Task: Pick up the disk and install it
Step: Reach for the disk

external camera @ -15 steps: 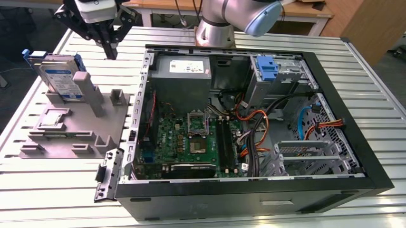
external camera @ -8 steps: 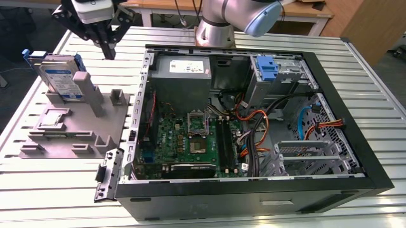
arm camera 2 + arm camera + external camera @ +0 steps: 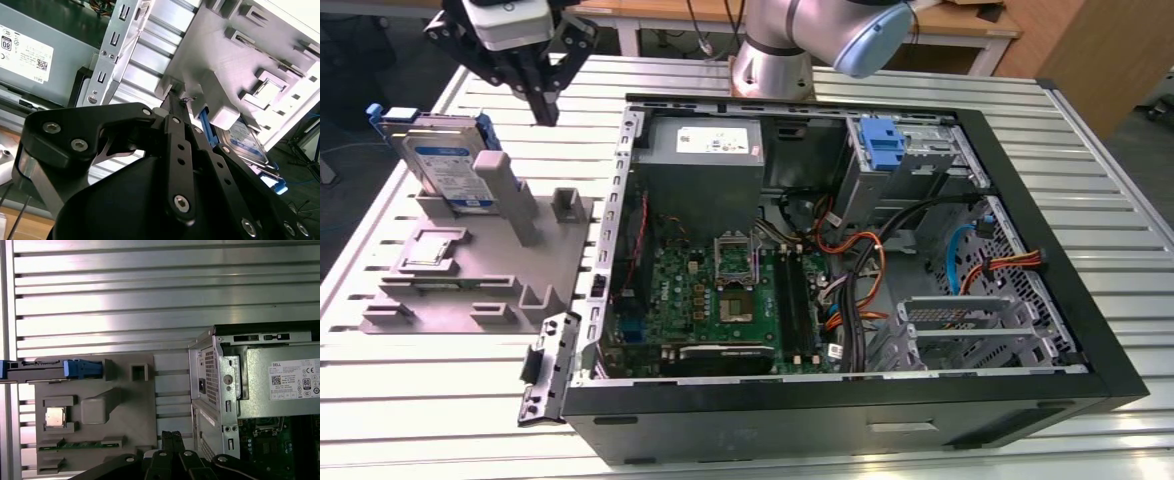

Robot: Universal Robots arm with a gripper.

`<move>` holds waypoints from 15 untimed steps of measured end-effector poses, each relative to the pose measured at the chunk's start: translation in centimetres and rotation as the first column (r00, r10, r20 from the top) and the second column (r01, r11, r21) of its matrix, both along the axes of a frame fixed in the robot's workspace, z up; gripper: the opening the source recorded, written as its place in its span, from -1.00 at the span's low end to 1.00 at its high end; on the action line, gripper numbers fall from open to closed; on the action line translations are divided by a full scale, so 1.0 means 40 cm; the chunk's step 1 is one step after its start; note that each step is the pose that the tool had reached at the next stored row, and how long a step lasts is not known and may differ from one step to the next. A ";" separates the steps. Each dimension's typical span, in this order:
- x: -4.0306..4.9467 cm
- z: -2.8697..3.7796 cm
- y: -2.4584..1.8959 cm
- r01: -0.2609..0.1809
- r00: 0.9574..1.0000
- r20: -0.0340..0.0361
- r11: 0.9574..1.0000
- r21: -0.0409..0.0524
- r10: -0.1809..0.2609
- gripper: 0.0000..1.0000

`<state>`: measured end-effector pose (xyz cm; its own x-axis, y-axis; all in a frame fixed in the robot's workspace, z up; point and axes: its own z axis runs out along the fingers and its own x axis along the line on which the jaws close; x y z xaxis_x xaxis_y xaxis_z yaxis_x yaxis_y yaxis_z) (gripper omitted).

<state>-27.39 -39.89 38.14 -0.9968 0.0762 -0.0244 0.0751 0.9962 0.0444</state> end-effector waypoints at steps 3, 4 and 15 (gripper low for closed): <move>-0.004 -0.001 0.000 0.000 1.000 0.000 1.000 0.000 0.000 -0.80; -0.005 -0.001 0.000 0.000 1.000 0.000 1.000 0.000 0.000 -0.80; -0.017 -0.003 0.000 0.000 1.000 0.000 1.000 0.000 0.000 -0.80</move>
